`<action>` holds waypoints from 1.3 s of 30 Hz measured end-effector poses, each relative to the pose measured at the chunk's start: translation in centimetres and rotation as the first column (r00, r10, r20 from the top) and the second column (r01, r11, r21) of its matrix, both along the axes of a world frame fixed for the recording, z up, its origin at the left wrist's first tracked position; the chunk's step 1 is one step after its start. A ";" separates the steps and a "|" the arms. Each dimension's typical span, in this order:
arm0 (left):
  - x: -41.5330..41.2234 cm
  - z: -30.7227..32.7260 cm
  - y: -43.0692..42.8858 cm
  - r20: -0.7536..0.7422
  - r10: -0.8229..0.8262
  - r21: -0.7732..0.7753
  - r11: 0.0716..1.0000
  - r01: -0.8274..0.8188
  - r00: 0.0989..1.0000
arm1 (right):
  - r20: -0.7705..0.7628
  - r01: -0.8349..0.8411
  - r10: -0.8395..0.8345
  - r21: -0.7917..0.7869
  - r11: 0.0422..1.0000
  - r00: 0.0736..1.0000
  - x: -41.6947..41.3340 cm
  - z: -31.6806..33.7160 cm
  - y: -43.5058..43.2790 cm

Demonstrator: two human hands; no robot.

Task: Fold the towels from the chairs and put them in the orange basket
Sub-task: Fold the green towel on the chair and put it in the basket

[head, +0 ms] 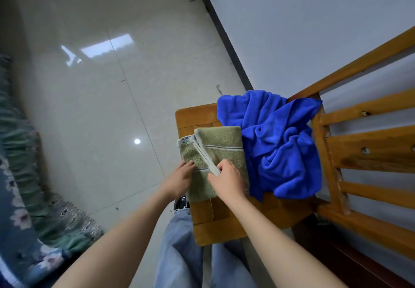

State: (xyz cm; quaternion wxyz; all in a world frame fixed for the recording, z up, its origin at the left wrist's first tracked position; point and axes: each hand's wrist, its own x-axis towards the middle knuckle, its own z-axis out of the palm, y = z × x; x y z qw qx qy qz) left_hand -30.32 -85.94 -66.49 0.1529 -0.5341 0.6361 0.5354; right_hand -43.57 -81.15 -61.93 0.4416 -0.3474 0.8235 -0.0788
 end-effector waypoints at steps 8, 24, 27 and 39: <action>0.7 1.4 -1.1 -0.197 0.570 0.331 0.805 -0.493 0.798 | 0.053 -0.143 0.144 -0.010 0.990 0.988 2.3 -1.3 -0.2; -1.1 -0.6 0.7 0.328 -0.253 -0.578 0.709 0.405 0.910 | -0.537 -0.712 0.616 0.041 0.701 0.576 -2.4 -3.5 0.3; -1.4 -1.6 0.2 0.392 -0.395 -0.435 0.716 0.546 0.831 | -0.514 -0.770 0.723 0.172 0.615 0.462 -3.8 -4.9 -0.1; 0.1 -2.3 -0.2 0.366 -0.456 -0.508 0.632 0.585 0.811 | -0.506 -0.819 0.742 0.114 0.563 0.440 -5.1 -5.6 -0.1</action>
